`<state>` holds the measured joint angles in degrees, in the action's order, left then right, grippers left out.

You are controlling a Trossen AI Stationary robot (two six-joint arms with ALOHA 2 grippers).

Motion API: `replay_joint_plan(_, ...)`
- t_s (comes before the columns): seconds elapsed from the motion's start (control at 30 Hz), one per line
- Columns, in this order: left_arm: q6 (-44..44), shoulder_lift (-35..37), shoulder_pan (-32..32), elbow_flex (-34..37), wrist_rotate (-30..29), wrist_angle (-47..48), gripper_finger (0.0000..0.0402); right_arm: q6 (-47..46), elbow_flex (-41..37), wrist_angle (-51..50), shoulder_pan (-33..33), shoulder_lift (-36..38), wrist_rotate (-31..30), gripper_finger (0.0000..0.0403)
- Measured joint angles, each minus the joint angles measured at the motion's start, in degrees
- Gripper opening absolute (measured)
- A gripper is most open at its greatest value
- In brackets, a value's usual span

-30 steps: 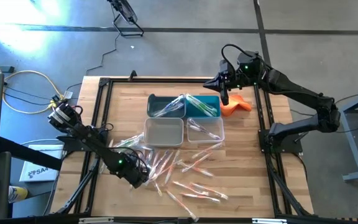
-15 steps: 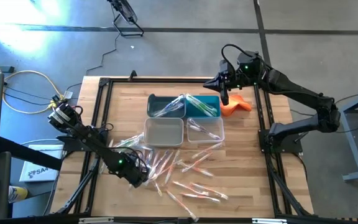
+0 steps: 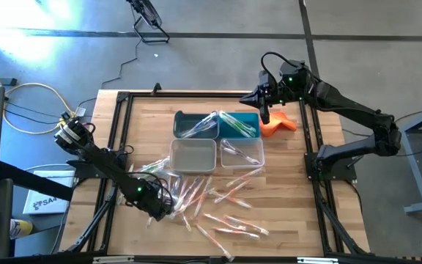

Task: Pick & Place Toothbrushes
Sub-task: Put the purple toothbrush into the transparent bin

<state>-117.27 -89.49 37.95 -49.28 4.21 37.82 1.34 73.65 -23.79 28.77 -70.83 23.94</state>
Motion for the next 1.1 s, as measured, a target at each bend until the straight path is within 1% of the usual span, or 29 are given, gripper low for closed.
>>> replay_joint_plan(0.27,-1.3,2.6,2.0,0.0,-0.1,1.4,0.0015,0.2,0.0,0.0,0.0,0.0,0.0,0.0005)
replay_joint_plan(0.43,-1.7,6.9,3.8,-0.1,-0.2,4.4,0.0015,0.2,0.0,0.0,0.0,0.0,-0.1,0.0005)
replay_joint_plan(0.63,-0.8,13.5,3.7,-0.1,-0.6,8.7,0.0015,0.4,0.0,0.0,0.0,0.0,-2.6,0.0005)
replay_joint_plan(0.73,0.0,16.7,3.7,-0.2,-3.4,9.4,0.0015,0.4,0.0,0.0,0.0,0.0,-2.9,0.0005)
replay_joint_plan(0.8,0.3,18.8,3.7,-0.2,-6.3,9.2,0.0015,0.3,0.0,0.0,0.0,0.0,-2.9,0.0005)
replay_joint_plan(1.1,7.7,26.4,3.7,-0.2,-18.5,5.9,0.0015,0.2,0.0,-0.6,0.0,0.0,-2.8,0.0005)
